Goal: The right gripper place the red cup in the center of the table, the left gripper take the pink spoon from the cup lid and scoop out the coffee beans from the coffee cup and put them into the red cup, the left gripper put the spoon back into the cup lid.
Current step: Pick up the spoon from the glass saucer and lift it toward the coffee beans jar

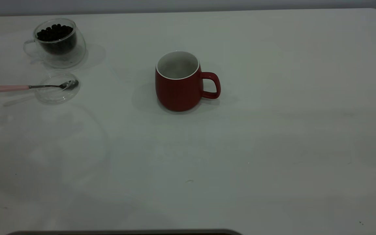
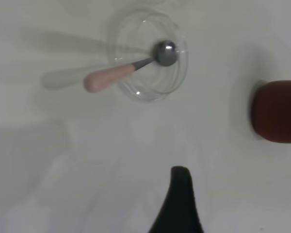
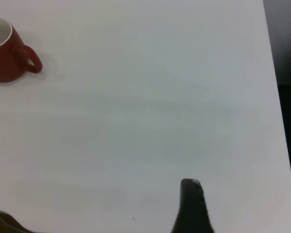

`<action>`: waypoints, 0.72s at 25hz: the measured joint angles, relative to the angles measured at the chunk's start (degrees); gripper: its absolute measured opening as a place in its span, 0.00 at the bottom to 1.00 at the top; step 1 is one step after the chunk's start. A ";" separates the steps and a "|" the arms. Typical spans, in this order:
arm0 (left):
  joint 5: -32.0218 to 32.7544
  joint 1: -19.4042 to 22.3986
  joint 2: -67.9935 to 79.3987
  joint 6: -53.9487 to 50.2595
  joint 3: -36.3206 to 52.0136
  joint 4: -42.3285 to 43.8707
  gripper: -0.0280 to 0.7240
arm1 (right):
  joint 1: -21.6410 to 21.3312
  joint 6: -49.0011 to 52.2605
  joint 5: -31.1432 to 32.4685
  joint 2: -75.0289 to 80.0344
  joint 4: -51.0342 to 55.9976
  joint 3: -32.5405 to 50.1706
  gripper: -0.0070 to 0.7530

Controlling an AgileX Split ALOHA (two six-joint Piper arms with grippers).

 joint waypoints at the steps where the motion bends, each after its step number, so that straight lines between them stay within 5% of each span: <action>1: 0.00 0.62 0.60 0.54 -0.24 0.00 0.99 | 0.00 0.00 0.00 0.00 0.00 0.00 0.79; 8: 2.05 6.70 6.33 3.55 -3.52 1.91 0.99 | 0.00 0.00 0.00 0.00 0.22 0.00 0.79; 18: 7.39 6.53 17.70 4.92 -12.16 1.70 0.99 | 0.00 0.00 0.00 0.00 0.26 0.00 0.79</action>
